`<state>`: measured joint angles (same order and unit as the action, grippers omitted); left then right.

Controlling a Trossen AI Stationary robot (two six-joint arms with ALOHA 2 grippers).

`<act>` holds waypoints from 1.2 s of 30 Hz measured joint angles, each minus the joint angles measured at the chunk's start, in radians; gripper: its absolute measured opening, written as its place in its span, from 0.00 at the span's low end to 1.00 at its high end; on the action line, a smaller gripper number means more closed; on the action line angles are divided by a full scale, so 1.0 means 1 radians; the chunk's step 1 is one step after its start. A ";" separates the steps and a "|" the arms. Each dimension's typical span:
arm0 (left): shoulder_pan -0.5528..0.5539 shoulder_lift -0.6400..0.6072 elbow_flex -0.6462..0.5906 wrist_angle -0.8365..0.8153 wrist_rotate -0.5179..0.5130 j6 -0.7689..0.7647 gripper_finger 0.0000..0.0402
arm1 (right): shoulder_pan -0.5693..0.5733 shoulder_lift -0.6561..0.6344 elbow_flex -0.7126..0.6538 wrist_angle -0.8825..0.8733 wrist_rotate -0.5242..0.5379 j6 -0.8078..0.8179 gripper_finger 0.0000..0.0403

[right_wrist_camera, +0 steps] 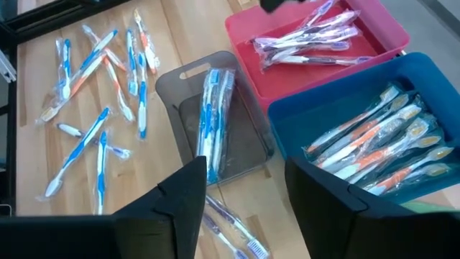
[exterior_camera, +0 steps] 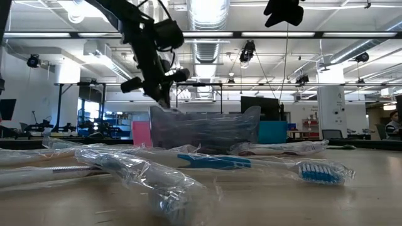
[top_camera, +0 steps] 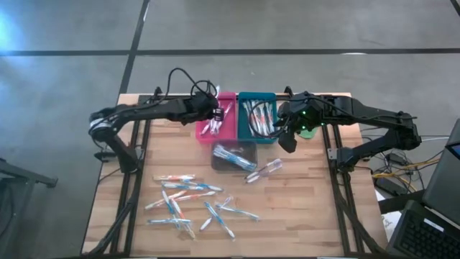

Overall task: Pick & Place Toothbrushes
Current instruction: Put the purple toothbrush into the pink bin

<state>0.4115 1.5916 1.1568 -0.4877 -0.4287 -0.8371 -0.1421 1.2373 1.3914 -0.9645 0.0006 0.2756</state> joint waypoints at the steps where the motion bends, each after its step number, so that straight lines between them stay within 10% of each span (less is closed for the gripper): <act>1: 0.001 0.014 0.000 0.000 0.003 -0.003 0.07 | 0.000 0.000 0.000 0.000 0.000 0.000 0.44; 24: 0.012 0.198 0.000 0.008 0.072 -0.024 0.10 | 0.000 0.000 -0.002 -0.005 0.000 0.000 0.27; 36: 0.012 0.154 0.000 0.008 0.078 0.063 0.32 | 0.000 0.000 -0.002 -0.005 0.000 0.000 0.16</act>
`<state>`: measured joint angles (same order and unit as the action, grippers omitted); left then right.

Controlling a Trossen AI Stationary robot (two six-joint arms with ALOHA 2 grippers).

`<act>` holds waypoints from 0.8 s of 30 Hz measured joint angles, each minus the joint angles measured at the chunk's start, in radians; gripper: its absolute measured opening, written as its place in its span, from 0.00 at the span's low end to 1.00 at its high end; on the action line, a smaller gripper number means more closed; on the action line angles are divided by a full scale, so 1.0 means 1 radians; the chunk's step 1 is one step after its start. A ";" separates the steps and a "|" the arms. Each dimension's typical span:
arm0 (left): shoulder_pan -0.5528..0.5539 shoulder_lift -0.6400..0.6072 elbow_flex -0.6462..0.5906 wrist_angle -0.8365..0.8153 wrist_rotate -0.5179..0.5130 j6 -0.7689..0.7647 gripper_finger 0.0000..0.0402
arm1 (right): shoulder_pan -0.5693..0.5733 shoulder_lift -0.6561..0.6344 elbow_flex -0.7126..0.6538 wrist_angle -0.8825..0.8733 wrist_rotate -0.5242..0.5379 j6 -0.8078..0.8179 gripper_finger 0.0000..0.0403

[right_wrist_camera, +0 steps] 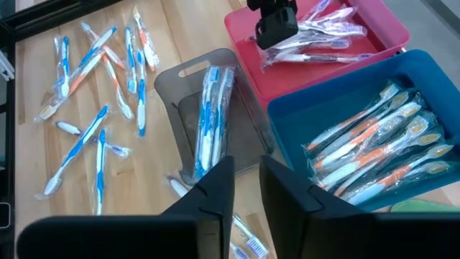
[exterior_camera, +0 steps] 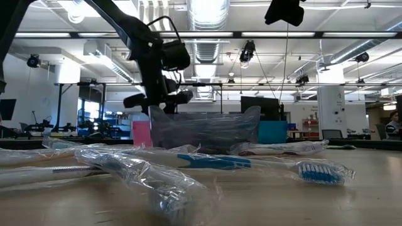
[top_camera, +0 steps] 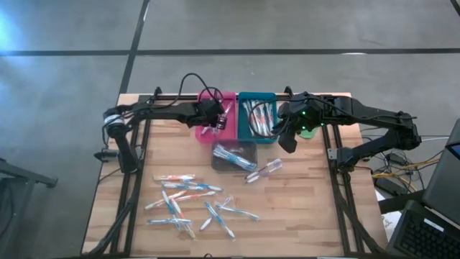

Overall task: Pick & Place Toothbrushes
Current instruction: Put the purple toothbrush into the pink bin, then put the orange toothbrush into the blue bin

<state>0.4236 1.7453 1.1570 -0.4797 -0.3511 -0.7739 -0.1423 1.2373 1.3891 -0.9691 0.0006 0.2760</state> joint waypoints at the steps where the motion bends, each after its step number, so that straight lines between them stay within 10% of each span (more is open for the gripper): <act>1: 0.000 -0.005 0.000 -0.001 0.000 0.012 0.34 | 0.000 0.000 0.000 0.000 0.000 0.000 0.15; 24: -0.040 -0.266 0.002 0.008 0.071 0.275 0.46 | 0.000 0.000 0.000 0.022 0.000 0.000 0.16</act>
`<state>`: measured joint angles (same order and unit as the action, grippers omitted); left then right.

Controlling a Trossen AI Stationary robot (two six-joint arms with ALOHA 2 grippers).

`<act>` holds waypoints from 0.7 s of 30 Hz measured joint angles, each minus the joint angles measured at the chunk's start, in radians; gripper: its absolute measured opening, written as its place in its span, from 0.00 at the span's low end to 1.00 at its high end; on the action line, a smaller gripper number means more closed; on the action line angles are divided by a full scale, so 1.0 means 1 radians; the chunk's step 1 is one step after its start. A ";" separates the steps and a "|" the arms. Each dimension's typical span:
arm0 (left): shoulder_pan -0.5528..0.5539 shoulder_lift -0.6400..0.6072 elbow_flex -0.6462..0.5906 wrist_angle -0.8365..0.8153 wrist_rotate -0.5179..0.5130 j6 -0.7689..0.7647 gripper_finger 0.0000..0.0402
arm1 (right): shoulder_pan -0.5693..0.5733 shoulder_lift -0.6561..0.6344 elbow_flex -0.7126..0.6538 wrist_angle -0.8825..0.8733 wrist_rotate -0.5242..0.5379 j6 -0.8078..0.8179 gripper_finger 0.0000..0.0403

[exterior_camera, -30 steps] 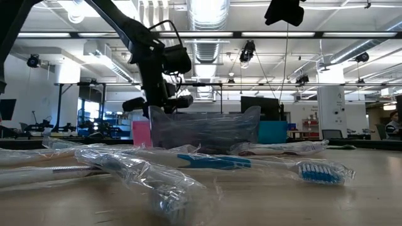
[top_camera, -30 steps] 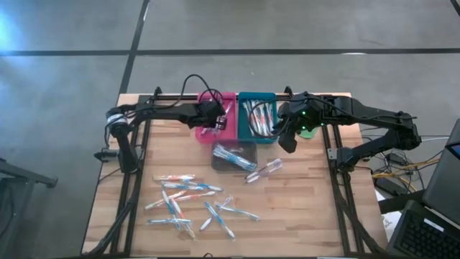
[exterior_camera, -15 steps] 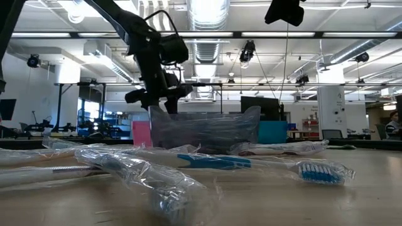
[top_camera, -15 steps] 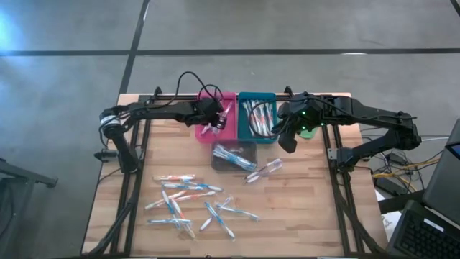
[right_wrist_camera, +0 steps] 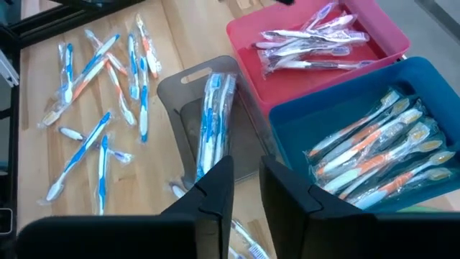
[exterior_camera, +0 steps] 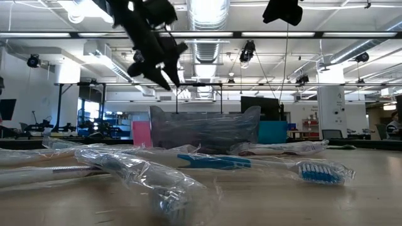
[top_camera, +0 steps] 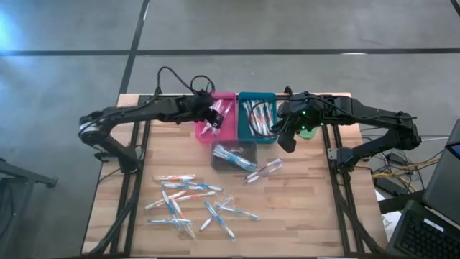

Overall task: Pick & Place Toothbrushes
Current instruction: Put the orange toothbrush into the blue bin

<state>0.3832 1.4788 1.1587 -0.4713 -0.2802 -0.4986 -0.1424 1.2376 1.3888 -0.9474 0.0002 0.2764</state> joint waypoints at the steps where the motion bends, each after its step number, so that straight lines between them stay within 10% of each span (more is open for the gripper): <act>1: -0.010 -0.021 0.000 0.001 0.000 0.011 0.46 | 0.000 0.001 0.000 0.000 0.000 0.000 0.17; 21: -0.373 -0.302 -0.001 0.117 0.137 0.379 0.46 | 0.000 0.024 0.000 0.009 0.000 -0.001 0.31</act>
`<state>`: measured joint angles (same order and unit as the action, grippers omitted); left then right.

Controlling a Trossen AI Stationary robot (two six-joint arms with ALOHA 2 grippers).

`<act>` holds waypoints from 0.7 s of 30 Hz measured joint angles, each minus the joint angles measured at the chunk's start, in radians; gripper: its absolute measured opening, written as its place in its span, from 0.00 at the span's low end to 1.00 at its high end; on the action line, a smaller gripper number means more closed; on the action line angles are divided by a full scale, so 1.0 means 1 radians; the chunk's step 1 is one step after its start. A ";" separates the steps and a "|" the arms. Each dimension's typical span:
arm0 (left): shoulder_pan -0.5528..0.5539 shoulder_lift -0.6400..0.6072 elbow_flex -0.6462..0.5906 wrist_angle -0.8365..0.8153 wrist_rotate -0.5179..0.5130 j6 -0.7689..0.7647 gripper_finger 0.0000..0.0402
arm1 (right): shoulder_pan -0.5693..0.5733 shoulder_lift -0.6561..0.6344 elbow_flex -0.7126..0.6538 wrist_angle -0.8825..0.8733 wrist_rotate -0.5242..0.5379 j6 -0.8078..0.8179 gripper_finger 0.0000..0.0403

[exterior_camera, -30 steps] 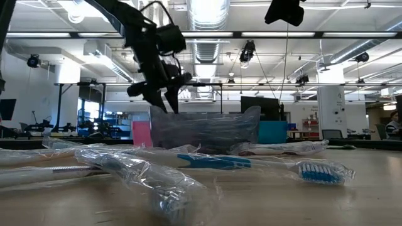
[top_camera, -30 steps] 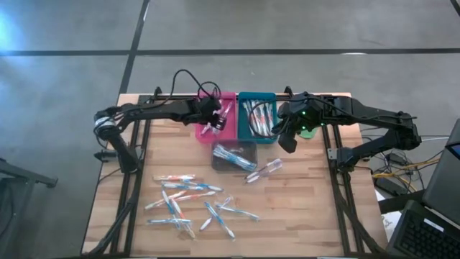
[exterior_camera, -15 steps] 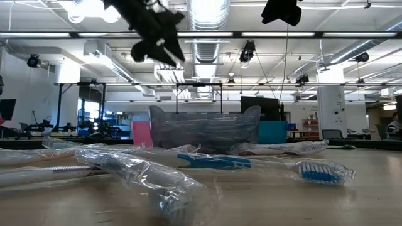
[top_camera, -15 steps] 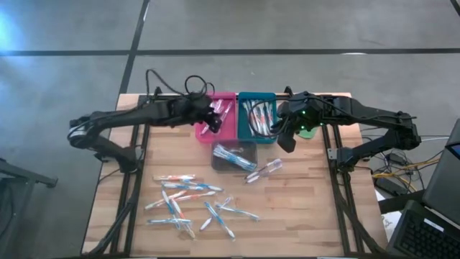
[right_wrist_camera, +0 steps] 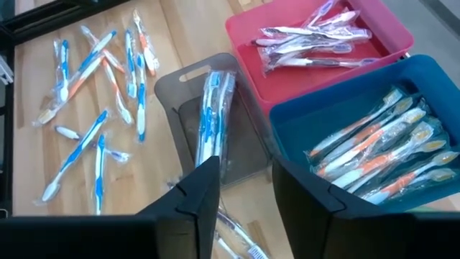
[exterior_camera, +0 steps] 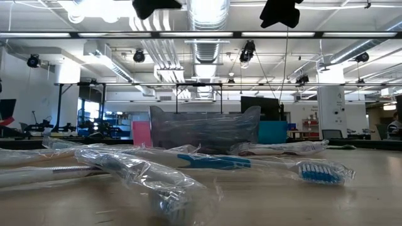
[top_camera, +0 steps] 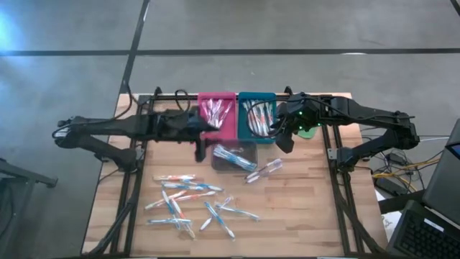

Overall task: Pick & Place Toothbrushes
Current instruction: Put the orange toothbrush into the blue bin

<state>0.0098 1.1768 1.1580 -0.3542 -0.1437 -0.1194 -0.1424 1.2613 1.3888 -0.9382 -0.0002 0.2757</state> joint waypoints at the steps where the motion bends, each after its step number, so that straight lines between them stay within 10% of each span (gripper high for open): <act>1: -0.017 -0.005 0.000 -0.002 0.041 0.016 0.46 | 0.000 0.000 0.000 0.000 0.000 -0.002 0.31; 10: -0.173 -0.017 0.000 -0.159 0.212 -0.005 0.46 | 0.000 -0.002 0.000 -0.001 0.000 0.000 0.29; 21: -0.345 -0.009 -0.001 -0.593 0.029 -0.223 0.46 | 0.000 -0.002 0.000 -0.008 0.000 0.000 0.17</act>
<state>-0.3350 1.1679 1.1568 -0.9476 -0.1144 -0.3426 -0.1421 1.2598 1.3888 -0.9459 -0.0002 0.2761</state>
